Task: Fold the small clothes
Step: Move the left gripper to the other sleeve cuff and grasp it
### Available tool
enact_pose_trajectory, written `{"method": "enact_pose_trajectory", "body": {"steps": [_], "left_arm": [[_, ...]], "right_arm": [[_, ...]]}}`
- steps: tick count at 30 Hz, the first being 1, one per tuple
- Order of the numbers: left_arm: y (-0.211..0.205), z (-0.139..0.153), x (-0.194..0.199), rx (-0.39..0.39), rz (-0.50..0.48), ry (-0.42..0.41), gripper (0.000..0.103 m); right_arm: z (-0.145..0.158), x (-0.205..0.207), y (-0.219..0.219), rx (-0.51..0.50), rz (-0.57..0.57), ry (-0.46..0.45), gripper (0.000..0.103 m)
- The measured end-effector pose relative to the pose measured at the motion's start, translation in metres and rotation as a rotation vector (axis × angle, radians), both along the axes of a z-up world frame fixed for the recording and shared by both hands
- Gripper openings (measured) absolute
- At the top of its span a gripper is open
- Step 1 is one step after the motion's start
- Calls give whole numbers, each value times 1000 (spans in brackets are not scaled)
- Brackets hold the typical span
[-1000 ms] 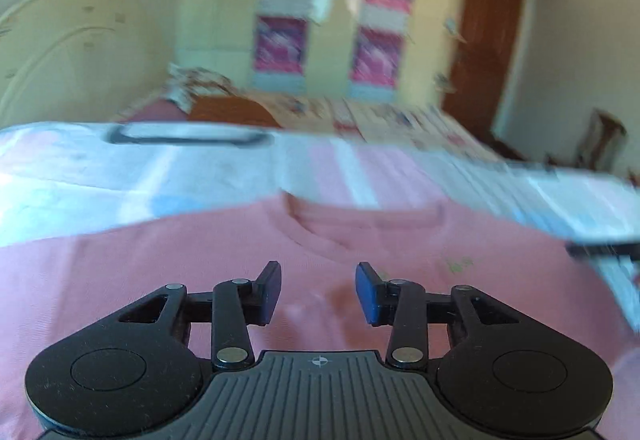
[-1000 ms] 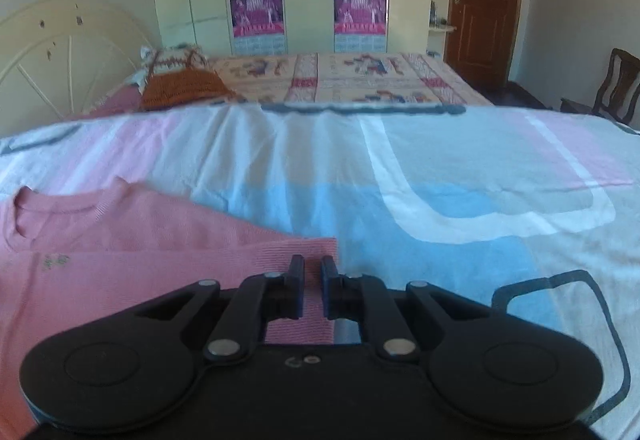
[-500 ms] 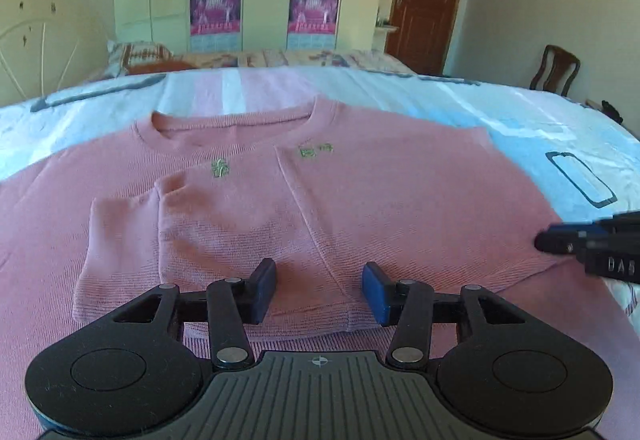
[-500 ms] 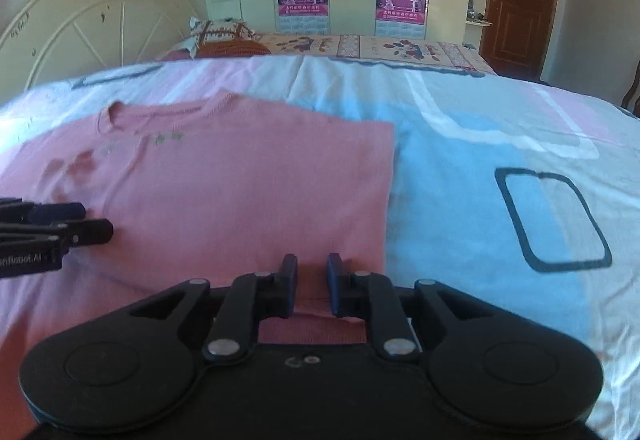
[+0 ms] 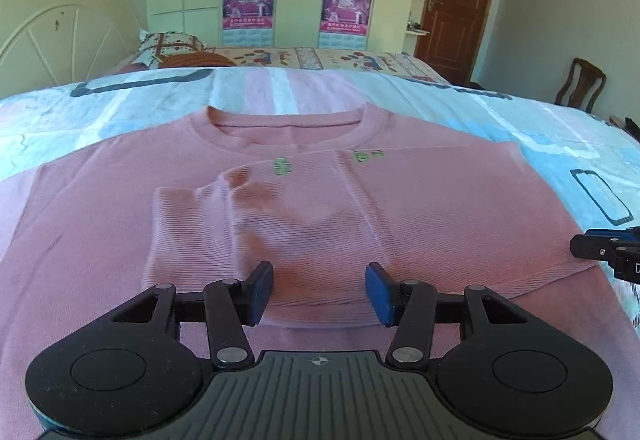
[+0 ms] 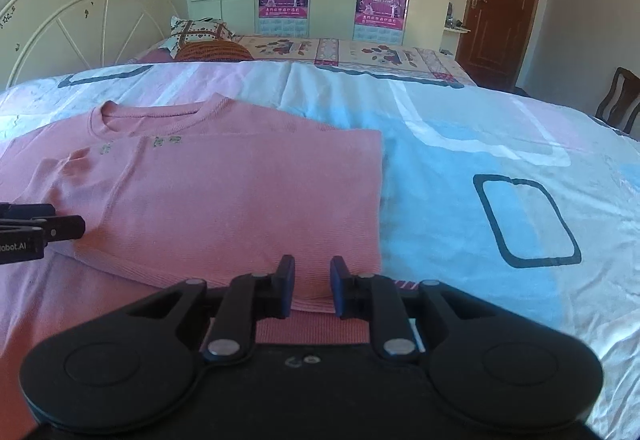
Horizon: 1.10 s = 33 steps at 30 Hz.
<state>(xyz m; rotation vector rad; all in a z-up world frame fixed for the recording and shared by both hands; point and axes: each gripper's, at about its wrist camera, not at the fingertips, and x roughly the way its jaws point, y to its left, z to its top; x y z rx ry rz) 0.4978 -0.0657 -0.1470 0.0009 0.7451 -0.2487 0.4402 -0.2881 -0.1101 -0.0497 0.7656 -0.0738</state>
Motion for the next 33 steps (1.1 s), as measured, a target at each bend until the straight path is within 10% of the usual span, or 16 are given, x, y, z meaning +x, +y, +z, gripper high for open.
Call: {"method": "enact_pose_trajectory", "body": {"steps": [6,20,30,32,33], "left_arm": [[79,9,-14,-23,136,-27,51],[448,-27,-96,-294,959,-82,51],[523,-58,-74,-516,1037,-154,50],[529,-58,-66,-527,1043,-142,5],[528,-56,-62,-529,1035,-156,7]], "right_arm": [[12,5,13,63,-28,-37,21],[3,52,114,215,29,-13,33],[4,62,145,193,39,5,33],[6,62,143,193,25,4,33],[7,61,142,190,20,1,33]]}}
